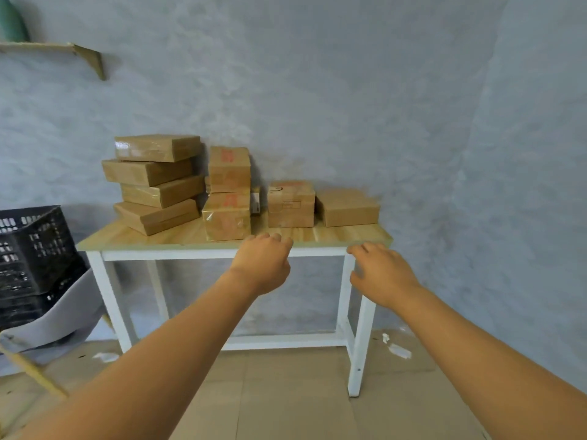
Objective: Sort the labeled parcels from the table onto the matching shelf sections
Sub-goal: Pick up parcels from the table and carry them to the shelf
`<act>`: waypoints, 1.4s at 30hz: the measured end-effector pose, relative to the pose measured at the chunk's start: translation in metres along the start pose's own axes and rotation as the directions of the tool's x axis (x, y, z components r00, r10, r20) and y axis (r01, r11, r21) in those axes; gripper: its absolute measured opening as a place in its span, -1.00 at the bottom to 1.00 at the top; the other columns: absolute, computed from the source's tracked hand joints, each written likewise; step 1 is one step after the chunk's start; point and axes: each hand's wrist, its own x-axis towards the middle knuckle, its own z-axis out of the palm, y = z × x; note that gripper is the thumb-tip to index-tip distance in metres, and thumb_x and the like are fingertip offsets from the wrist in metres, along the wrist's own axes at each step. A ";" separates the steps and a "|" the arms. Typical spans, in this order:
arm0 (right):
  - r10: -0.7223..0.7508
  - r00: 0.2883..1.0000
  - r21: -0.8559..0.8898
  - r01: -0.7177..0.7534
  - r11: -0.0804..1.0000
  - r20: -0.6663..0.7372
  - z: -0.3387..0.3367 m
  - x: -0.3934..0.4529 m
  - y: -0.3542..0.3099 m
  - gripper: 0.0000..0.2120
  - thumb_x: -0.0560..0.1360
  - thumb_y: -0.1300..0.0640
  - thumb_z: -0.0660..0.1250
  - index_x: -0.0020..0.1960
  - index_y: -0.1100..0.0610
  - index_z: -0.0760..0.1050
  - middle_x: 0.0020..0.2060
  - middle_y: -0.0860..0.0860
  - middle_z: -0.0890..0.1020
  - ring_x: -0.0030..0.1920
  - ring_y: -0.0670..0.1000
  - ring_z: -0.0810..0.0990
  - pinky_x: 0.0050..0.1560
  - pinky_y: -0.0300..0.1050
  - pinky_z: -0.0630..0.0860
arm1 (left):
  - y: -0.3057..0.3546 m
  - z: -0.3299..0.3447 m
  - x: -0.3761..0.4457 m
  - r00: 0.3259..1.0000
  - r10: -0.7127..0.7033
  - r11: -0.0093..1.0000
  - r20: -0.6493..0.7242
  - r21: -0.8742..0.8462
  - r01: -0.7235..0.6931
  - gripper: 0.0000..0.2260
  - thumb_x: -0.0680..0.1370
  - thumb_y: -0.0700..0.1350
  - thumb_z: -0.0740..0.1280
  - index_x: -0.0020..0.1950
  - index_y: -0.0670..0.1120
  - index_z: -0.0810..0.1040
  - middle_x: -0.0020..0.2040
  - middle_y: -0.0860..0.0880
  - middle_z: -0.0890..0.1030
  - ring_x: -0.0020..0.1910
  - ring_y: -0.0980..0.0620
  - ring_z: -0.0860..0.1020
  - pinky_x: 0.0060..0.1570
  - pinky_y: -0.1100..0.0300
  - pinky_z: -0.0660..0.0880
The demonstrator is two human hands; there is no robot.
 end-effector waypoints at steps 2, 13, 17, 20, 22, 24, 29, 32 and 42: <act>0.011 1.000 0.000 -0.011 1.000 -0.022 0.013 0.036 0.022 -0.60 0.57 0.09 0.20 0.41 0.07 0.36 0.27 0.04 0.49 0.27 0.11 0.43 0.20 -0.03 0.38 | 0.002 0.021 0.043 1.000 0.010 1.000 0.002 0.001 -0.010 -0.71 0.61 -0.05 0.20 0.32 -0.04 0.45 0.19 -0.06 0.57 0.14 -0.08 0.53 0.07 0.06 0.46; 0.080 0.997 0.018 -0.081 0.997 0.023 0.077 0.225 0.138 -0.60 0.58 0.04 0.21 0.40 0.08 0.37 0.27 0.04 0.49 0.29 0.11 0.43 0.27 -0.02 0.37 | -0.002 0.098 0.257 0.996 0.031 0.991 0.088 -0.129 -0.020 -0.72 0.61 -0.06 0.20 0.31 -0.04 0.44 0.16 -0.06 0.57 0.09 -0.08 0.54 0.08 0.06 0.51; 0.103 0.994 0.044 -0.104 0.994 0.028 0.108 0.288 0.175 -0.58 0.57 0.02 0.23 0.41 0.08 0.37 0.28 0.04 0.49 0.30 0.11 0.43 0.26 -0.02 0.38 | -0.001 0.134 0.331 0.992 -0.006 0.971 0.124 -0.236 0.035 -0.71 0.62 -0.07 0.19 0.31 -0.09 0.43 0.15 -0.09 0.55 0.09 -0.12 0.54 0.06 -0.06 0.57; 0.128 0.991 0.047 -0.130 0.990 0.043 0.136 0.335 0.202 -0.53 0.56 0.02 0.24 0.45 0.06 0.35 0.32 0.05 0.48 0.34 0.11 0.42 0.28 -0.02 0.37 | 0.002 0.171 0.389 0.985 -0.027 0.946 0.171 -0.314 0.080 -0.65 0.62 -0.02 0.20 0.38 -0.11 0.39 0.19 -0.11 0.52 0.10 -0.14 0.54 0.06 -0.05 0.56; 0.157 0.986 0.074 -0.161 0.984 0.058 0.155 0.364 0.220 -0.52 0.55 0.02 0.25 0.45 0.06 0.35 0.34 0.06 0.48 0.35 0.12 0.41 0.28 -0.02 0.36 | 0.003 0.199 0.426 0.972 -0.049 0.909 0.230 -0.392 0.138 -0.59 0.63 0.02 0.21 0.44 -0.12 0.33 0.26 -0.14 0.48 0.16 -0.16 0.52 0.09 0.04 0.51; 0.180 0.980 0.102 -0.188 0.977 0.083 0.171 0.392 0.239 -0.52 0.54 0.02 0.27 0.45 0.06 0.35 0.33 0.07 0.48 0.34 0.14 0.41 0.27 -0.02 0.38 | 0.002 0.223 0.461 0.948 -0.089 0.864 0.305 -0.450 0.225 -0.52 0.64 0.05 0.21 0.49 -0.15 0.25 0.34 -0.17 0.41 0.21 -0.18 0.50 0.05 0.09 0.44; 0.262 0.959 0.223 -0.280 0.934 0.107 0.201 0.450 0.289 -0.56 0.55 0.04 0.31 0.40 0.10 0.40 0.26 0.13 0.48 0.28 0.20 0.46 0.20 0.02 0.47 | 0.004 0.272 0.529 0.845 -0.221 0.703 0.487 -0.521 0.484 -0.39 0.63 0.09 0.22 0.55 -0.18 0.08 0.48 -0.22 0.23 0.39 -0.25 0.36 0.31 -0.07 0.36; 0.311 0.937 0.272 -0.345 0.898 0.162 0.220 0.480 0.315 -0.54 0.57 0.03 0.30 0.42 0.16 0.37 0.28 0.19 0.45 0.30 0.23 0.44 0.24 0.07 0.46 | 0.008 0.297 0.558 0.759 -0.307 0.519 0.575 -0.567 0.639 -0.35 0.61 0.08 0.28 0.55 -0.23 0.10 0.49 -0.26 0.25 0.42 -0.26 0.33 0.34 -0.03 0.32; 0.321 0.781 0.555 -0.612 0.563 0.536 0.276 0.560 0.364 -0.40 0.58 -0.24 0.22 0.40 0.19 0.38 0.32 0.17 0.53 0.28 0.21 0.53 0.29 0.10 0.48 | 0.003 0.353 0.599 0.465 -0.487 -0.115 0.740 -0.582 0.805 -0.35 0.56 0.18 0.33 0.49 -0.22 0.30 0.39 -0.19 0.46 0.33 -0.21 0.45 0.33 0.03 0.39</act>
